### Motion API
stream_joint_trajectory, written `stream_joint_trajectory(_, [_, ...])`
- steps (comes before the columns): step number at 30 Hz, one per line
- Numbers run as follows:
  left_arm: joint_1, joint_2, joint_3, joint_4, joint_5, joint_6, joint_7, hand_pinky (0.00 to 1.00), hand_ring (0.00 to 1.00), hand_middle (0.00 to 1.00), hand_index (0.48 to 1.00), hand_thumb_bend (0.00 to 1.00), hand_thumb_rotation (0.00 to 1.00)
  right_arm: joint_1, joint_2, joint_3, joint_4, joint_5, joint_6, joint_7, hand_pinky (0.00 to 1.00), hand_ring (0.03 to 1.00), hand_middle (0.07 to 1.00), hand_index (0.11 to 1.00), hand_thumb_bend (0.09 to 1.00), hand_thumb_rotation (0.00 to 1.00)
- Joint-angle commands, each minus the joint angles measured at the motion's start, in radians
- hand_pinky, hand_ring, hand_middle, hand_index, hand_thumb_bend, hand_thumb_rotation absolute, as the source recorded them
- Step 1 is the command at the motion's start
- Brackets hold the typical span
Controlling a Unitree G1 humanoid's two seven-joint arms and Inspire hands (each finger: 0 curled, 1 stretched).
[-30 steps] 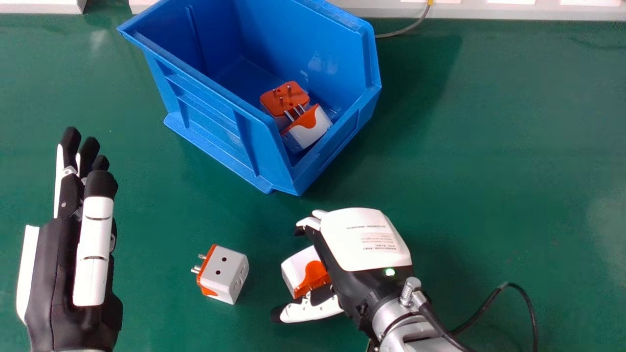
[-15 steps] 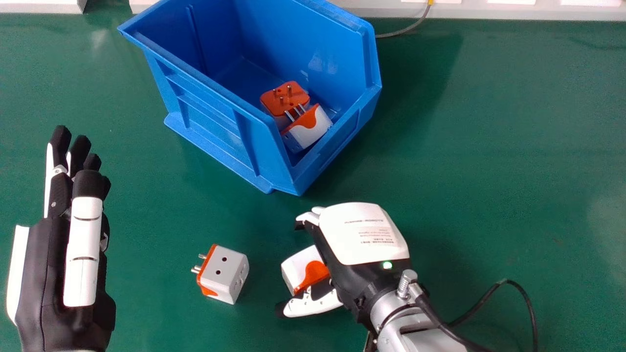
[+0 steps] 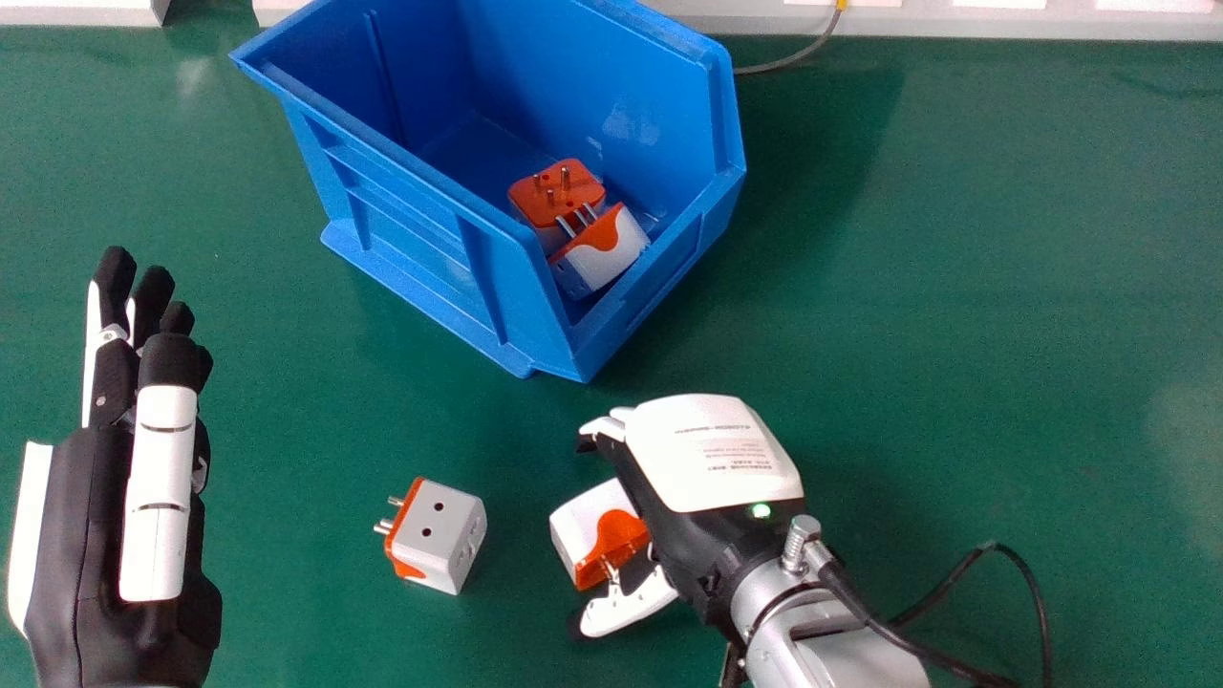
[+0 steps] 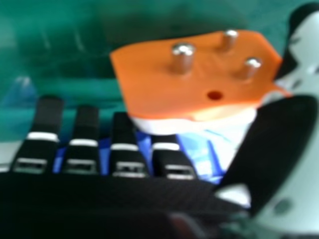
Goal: Pick all objects and put in blue box
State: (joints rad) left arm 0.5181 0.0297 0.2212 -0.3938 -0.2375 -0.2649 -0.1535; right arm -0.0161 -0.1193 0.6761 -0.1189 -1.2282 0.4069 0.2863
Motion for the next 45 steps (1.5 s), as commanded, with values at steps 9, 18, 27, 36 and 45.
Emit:
stream_joint_trajectory(9, [0.007,0.01,0.009,-0.042,-0.003,0.011,0.001,1.0,1.0,1.0,1.0,0.65,1.0,-0.02,-0.022,-0.005,-0.018,-0.018,0.004,0.032,0.75,0.846,0.871,0.821,0.76,0.31])
stream_joint_trajectory(18, [0.007,0.008,0.008,-0.049,-0.006,0.019,0.005,1.0,1.0,1.0,1.0,0.66,1.0,-0.041,-0.035,-0.002,0.013,-0.01,-0.026,0.012,0.72,0.814,0.84,0.794,0.729,0.29])
stream_joint_trajectory(27, [0.012,0.008,0.005,-0.065,-0.007,0.03,0.003,1.0,1.0,1.0,1.0,0.66,1.0,-0.083,-0.07,0.006,0.049,-0.008,-0.077,0.012,0.7,0.792,0.821,0.769,0.705,0.27])
stream_joint_trajectory(36, [0.011,0.007,0.009,-0.071,0.002,0.04,0.014,1.0,1.0,1.0,1.0,0.67,1.0,-0.116,-0.104,0.01,0.086,-0.001,-0.127,0.019,0.7,0.789,0.814,0.756,0.681,0.28])
stream_joint_trajectory(45, [0.004,0.013,0.011,-0.08,0.003,0.052,0.022,1.0,1.0,1.0,1.0,0.68,1.0,-0.136,-0.122,0.012,0.112,0.001,-0.158,0.012,0.69,0.782,0.803,0.75,0.678,0.28])
